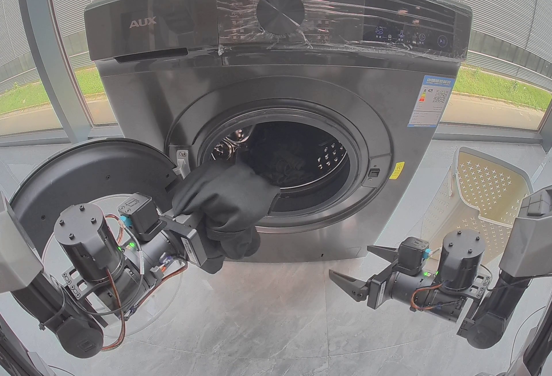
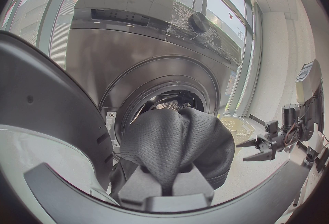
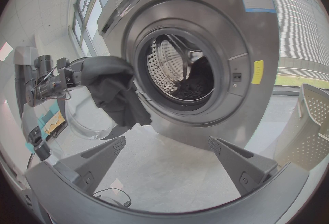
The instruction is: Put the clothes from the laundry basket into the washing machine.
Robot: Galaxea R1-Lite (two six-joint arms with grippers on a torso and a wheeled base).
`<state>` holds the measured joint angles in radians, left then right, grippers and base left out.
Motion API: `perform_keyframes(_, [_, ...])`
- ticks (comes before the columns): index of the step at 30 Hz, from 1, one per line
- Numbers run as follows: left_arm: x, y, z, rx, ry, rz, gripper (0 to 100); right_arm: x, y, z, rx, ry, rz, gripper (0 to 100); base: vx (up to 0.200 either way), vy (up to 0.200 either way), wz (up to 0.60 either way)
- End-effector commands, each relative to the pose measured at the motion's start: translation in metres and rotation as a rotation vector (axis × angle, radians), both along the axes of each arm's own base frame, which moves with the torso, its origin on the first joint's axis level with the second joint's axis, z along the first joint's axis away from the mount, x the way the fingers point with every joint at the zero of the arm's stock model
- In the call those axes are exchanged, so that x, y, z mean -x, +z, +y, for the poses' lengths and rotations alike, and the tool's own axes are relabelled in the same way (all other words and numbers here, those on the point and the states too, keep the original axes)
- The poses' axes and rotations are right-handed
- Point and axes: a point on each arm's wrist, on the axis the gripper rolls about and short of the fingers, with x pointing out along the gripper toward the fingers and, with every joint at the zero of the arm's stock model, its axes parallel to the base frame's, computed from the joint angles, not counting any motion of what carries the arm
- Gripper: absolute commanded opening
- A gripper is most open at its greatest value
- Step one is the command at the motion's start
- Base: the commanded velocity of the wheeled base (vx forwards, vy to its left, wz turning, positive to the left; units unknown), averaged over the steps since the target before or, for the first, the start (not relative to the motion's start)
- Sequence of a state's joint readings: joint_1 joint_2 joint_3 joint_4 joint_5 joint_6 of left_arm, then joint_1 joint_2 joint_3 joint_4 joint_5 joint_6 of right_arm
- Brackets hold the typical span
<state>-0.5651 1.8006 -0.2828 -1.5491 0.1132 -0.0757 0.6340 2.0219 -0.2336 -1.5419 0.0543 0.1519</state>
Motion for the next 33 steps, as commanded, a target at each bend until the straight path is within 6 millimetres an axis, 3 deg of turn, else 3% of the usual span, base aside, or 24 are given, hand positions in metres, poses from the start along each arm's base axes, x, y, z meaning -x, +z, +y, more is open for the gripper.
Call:
perform_keyframes(1, [0.009, -0.006, 0.006, -0.021, 0.018, 0.033, 0, -0.008, 0.006, -0.020, -0.005, -0.074, -0.013, 100, 0.000, 0.000, 0.00])
perform_keyframes(7, [0.008, -0.009, 0.006, -0.026, 0.019, 0.044, 0, -0.014, 0.005, -0.032, 0.004, -0.110, -0.014, 100, 0.000, 0.000, 0.00])
perform_keyframes(21, [0.008, -0.017, 0.003, -0.035, 0.012, 0.077, 0, -0.005, 0.011, -0.025, -0.005, -0.069, -0.032, 100, 0.000, 0.000, 0.00])
perform_keyframes(27, [0.007, -0.021, 0.003, -0.047, 0.013, 0.088, 0, -0.004, 0.011, -0.023, -0.006, -0.061, -0.031, 100, 0.200, 0.000, 0.00])
perform_keyframes(33, [0.007, -0.022, 0.002, -0.053, 0.012, 0.092, 0, -0.004, 0.011, -0.022, -0.006, -0.059, -0.030, 100, 0.000, 0.000, 0.00])
